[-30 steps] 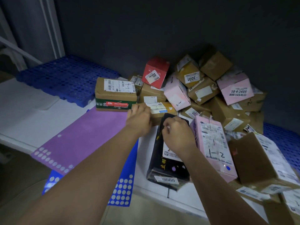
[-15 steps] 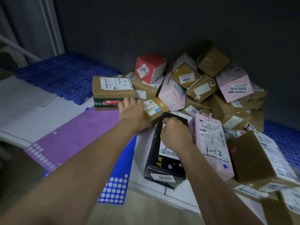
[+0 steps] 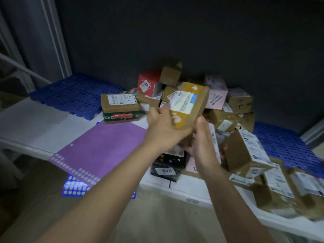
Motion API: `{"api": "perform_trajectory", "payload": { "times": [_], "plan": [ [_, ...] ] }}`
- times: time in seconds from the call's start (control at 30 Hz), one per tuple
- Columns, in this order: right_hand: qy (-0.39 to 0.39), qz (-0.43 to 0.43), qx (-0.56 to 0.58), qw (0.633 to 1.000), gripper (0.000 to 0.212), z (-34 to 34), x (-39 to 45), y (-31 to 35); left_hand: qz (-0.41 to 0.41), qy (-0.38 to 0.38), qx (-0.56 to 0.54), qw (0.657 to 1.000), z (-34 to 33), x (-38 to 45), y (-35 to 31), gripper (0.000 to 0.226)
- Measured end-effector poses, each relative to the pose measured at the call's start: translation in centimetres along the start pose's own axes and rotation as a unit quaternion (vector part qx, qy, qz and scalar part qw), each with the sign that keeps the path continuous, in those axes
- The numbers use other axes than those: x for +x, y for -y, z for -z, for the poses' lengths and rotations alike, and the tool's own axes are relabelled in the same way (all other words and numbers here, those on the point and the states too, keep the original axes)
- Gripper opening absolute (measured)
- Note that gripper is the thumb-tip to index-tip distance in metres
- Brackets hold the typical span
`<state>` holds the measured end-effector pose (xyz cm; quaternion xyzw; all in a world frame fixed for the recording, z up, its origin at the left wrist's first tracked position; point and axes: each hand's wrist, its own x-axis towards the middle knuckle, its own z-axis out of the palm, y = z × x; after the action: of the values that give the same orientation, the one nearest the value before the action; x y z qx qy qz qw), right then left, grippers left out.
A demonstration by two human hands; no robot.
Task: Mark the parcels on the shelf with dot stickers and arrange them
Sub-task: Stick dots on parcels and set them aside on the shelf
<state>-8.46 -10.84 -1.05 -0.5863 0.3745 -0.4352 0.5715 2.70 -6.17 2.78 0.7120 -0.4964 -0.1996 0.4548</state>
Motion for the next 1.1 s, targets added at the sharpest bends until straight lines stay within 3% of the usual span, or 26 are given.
{"api": "perform_trajectory", "payload": {
  "times": [0.13, 0.23, 0.3, 0.37, 0.43, 0.5, 0.63, 0.77, 0.93, 1.1],
  "plan": [
    [-0.121, -0.051, -0.002, 0.991, 0.034, 6.0, 0.2, 2.3, -0.048, 0.124, -0.009, 0.991, -3.6, -1.1, -2.6, 0.077],
    [-0.162, -0.146, -0.061, 0.974, 0.032, 9.1, -0.2, 3.3, -0.049, 0.178, 0.043, 0.982, -5.4, -1.2, -2.6, 0.069],
    [-0.166, -0.149, -0.215, 0.951, 0.039, 10.2, -0.6, 3.3, -0.035, 0.215, 0.067, 0.974, -6.3, -1.2, -1.9, 0.068],
    [-0.152, -0.084, -0.391, 0.904, 0.047, 10.9, -0.9, 3.0, -0.035, 0.25, 0.072, 0.965, -7.0, -1.5, -1.5, 0.062],
    [-0.137, -0.025, -0.464, 0.875, 0.05, 11.2, -1.5, 2.5, -0.032, 0.271, 0.034, 0.961, -7.4, -1.9, -1.1, 0.05],
    [-0.108, 0.001, -0.5, 0.859, 0.057, 11.4, -1.9, 1.7, -0.021, 0.272, -0.006, 0.962, -7.3, -2.2, -0.9, 0.045],
    [-0.049, -0.015, -0.556, 0.83, 0.069, 11.2, -2.4, 0.9, -0.029, 0.281, 0.001, 0.959, -7.0, -2.2, -0.4, 0.056],
    [-0.078, 0.007, -0.588, 0.805, 0.057, 11.7, -2.0, 0.5, -0.045, 0.294, 0.061, 0.953, -7.1, -2.0, -0.2, 0.054],
    [-0.071, 0.007, -0.592, 0.803, 0.055, 11.4, -2.0, 0.2, -0.056, 0.298, 0.081, 0.949, -7.5, -1.9, 0.4, 0.054],
    [-0.074, 0.131, -0.625, 0.766, 0.041, 8.9, -2.6, 0.4, -0.05, 0.239, 0.032, 0.969, -6.5, -1.9, 1.4, 0.045]
  ]
}}
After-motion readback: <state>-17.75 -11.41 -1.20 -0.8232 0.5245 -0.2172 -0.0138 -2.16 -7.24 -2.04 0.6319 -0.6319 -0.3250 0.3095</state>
